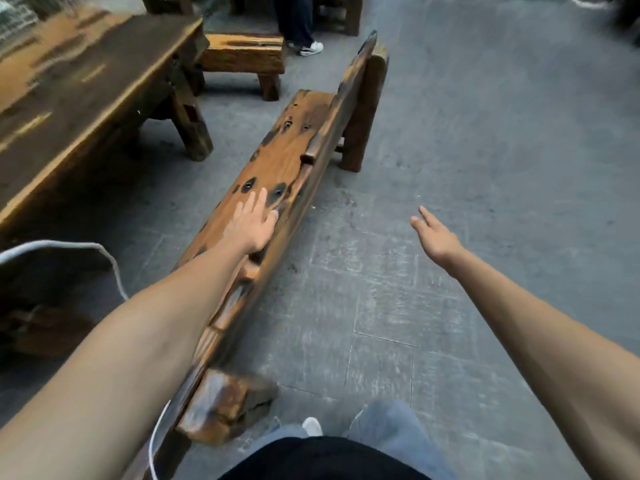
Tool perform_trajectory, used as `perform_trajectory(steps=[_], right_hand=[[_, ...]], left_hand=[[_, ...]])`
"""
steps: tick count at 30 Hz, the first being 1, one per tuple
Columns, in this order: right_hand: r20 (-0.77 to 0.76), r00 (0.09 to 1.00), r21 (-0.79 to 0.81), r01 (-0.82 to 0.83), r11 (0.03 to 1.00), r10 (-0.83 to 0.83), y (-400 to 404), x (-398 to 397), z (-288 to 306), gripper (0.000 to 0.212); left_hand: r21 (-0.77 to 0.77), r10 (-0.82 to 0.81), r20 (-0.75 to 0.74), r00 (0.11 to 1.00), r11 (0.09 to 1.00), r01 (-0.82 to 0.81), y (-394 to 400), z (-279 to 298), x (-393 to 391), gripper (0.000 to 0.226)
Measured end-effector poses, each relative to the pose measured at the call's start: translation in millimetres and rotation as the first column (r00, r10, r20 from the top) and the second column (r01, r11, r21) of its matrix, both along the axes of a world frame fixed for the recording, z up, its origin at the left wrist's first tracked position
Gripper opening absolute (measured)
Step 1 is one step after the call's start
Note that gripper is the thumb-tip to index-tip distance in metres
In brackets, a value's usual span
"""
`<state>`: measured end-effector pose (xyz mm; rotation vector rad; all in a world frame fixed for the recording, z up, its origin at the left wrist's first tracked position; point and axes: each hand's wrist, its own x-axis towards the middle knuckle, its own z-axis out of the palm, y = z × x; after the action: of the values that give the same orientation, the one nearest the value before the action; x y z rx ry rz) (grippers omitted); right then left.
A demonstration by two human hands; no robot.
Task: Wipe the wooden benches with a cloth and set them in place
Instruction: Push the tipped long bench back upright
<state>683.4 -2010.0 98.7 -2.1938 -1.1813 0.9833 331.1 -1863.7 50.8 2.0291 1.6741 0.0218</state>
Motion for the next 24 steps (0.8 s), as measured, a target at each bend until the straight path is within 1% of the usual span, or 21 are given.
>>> perform_trajectory(steps=[2,4,7,9,12,15,16,17,20,24], right_hand=[[0.004,1.000,-0.014,0.023,1.000,-0.023,38.7,43.9,-7.9,0.059],[-0.003,1.000,-0.029,0.022,0.999,-0.022,81.0,91.2,-18.3,0.059],[-0.032,0.998,-0.019,0.050,0.999,-0.051,151.5,162.6,-39.0,0.059],[-0.066,0.997,-0.045,0.041,0.998,-0.044,194.8,205.9,-48.7,0.059],[-0.076,0.997,-0.092,-0.028,0.995,0.021,258.1,270.4,-55.0,0.060],[-0.047,0.998,-0.136,-0.051,0.989,0.045,331.9,319.6,-52.0,0.060],[-0.056,0.997,-0.142,-0.061,0.988,0.054,366.6,339.1,-48.7,0.060],[-0.065,0.995,-0.146,-0.081,0.986,0.072,379.7,343.0,-49.2,0.060],[-0.071,0.987,-0.125,-0.150,0.981,0.142,452.8,373.4,-58.4,0.060],[-0.084,0.970,-0.116,-0.238,0.964,0.230,551.4,419.2,-79.7,0.061]], left_hand=[[0.014,0.007,0.029,1.000,1.000,-0.008,41.9,-4.2,39.5,0.072],[0.034,-0.011,0.019,1.000,0.999,0.010,88.5,-12.0,80.4,0.075],[0.034,0.005,-0.007,1.000,0.999,-0.005,157.0,-30.0,143.5,0.073],[0.004,0.033,-0.021,0.999,0.999,-0.033,192.6,-34.1,183.7,0.070],[-0.005,0.045,-0.027,0.999,0.999,-0.045,250.4,-30.0,249.5,0.067],[0.018,0.104,0.050,0.993,0.994,-0.105,301.4,-19.0,305.8,0.064],[0.024,0.120,0.066,0.991,0.992,-0.122,326.3,-15.5,330.1,0.064],[0.029,0.115,0.066,0.991,0.993,-0.117,334.6,-15.1,338.5,0.065],[0.021,0.174,0.036,0.984,0.984,-0.175,395.6,-20.3,374.8,0.069],[-0.038,0.241,-0.058,0.969,0.969,-0.243,491.8,-44.7,418.8,0.074]])
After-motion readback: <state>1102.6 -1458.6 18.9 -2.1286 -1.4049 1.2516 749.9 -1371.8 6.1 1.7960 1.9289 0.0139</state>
